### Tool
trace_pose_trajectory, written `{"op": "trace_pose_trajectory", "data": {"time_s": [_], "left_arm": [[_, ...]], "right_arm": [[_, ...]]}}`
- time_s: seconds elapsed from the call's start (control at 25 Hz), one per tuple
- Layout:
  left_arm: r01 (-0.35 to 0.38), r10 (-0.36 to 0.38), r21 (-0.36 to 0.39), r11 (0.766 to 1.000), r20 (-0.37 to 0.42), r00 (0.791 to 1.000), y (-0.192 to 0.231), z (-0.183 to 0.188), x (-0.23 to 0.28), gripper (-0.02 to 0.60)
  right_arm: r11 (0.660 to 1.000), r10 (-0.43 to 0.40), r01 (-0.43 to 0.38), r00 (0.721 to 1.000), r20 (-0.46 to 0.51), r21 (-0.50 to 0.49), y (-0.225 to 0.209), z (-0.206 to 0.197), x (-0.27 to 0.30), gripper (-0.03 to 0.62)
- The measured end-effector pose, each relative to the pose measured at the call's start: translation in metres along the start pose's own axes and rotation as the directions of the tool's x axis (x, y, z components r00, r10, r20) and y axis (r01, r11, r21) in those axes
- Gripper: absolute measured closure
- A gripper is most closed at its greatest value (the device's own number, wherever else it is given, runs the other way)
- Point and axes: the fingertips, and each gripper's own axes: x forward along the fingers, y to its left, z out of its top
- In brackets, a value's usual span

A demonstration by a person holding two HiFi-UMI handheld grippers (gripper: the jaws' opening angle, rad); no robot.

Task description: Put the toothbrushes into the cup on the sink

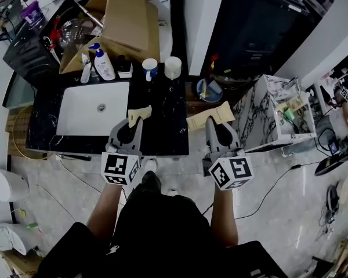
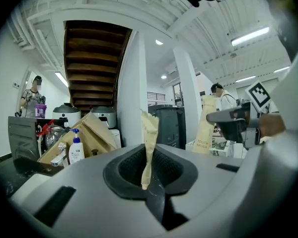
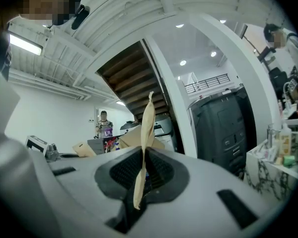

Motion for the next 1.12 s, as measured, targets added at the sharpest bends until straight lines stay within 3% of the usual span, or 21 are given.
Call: {"op": "trace_pose_trajectory", "data": {"time_s": [0.44,1.12], "left_arm": [[0.081,-0.081,0.030,0.996,0.006,0.997,0.026,0.012,0.051,0.549],[0.157,-0.157,0.017,0.987,0.014,0.987,0.077,0.007,0.112,0.549]], "right_arm": [[0.998,-0.060,0.061,0.998,0.010,-0.007,-0.009,0.009,0.045,0.569],[0.990,-0.135,0.135,0.991,0.002,-0.033,-0.008,0.008,0.104,0.569]]}}
